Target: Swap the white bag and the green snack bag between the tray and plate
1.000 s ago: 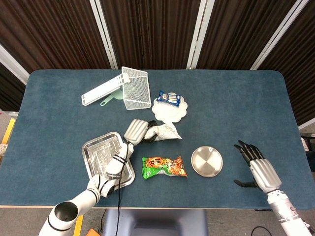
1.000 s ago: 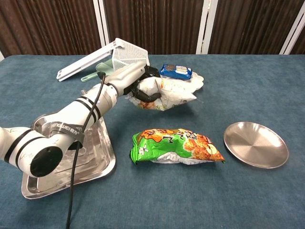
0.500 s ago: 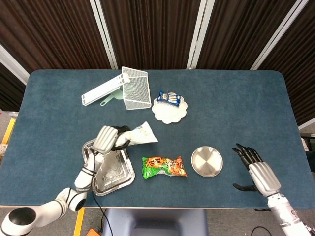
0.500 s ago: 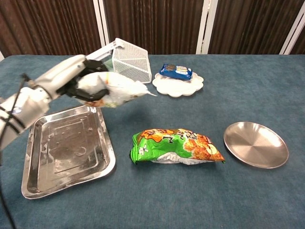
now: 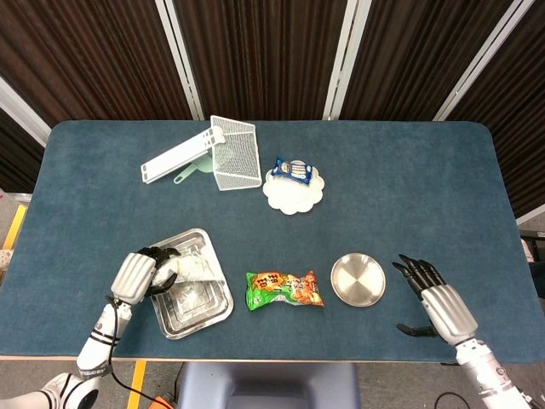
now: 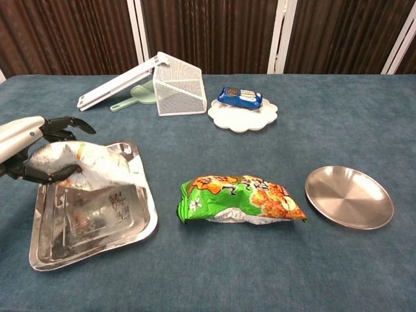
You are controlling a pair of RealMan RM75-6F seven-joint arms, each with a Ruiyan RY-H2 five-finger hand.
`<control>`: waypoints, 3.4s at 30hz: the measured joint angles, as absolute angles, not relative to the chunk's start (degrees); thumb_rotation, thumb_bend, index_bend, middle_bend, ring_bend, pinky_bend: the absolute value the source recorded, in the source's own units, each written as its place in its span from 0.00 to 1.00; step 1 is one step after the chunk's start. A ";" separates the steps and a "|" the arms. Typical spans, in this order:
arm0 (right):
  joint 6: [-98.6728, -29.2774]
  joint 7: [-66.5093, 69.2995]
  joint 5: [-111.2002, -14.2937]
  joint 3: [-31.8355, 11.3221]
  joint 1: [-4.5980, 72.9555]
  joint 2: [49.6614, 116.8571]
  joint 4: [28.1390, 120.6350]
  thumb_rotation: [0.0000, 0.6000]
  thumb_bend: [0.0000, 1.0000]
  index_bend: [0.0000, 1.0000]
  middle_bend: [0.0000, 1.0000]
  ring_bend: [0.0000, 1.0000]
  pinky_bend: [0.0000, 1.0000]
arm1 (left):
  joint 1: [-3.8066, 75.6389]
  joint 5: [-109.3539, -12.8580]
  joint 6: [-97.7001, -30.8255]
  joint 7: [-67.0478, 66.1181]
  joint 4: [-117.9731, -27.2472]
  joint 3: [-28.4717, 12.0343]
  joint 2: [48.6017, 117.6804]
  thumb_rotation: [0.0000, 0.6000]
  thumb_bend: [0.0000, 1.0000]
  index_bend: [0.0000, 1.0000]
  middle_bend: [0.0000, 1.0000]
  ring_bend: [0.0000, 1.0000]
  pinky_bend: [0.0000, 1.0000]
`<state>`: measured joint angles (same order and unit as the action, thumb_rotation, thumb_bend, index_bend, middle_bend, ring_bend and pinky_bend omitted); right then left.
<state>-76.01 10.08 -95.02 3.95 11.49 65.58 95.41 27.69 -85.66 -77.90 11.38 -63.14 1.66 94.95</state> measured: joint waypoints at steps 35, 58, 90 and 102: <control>-58.87 -21.24 -79.40 -7.11 24.71 93.74 92.66 1.00 0.25 0.21 0.11 0.00 0.09 | 8.71 -87.92 -92.23 3.91 -82.30 6.02 73.61 1.00 0.36 0.00 0.00 0.00 0.00; -62.95 -32.37 -69.90 -13.69 32.69 102.86 91.08 1.00 0.37 0.83 0.64 0.62 0.67 | 6.21 -89.77 -91.51 6.21 -82.26 2.90 71.24 1.00 0.36 0.00 0.00 0.00 0.00; -61.43 -16.32 -76.88 -3.27 26.08 80.64 91.49 1.00 0.28 0.00 0.00 0.00 0.21 | 5.75 -91.03 -88.23 6.73 -83.56 2.14 71.26 1.00 0.36 0.00 0.00 0.00 0.00; -85.06 -8.53 -90.75 4.35 10.82 71.61 95.86 1.00 0.27 0.00 0.00 0.00 0.00 | 4.24 -92.10 -89.04 -0.71 -89.71 3.18 67.89 1.00 0.38 0.00 0.00 0.00 0.00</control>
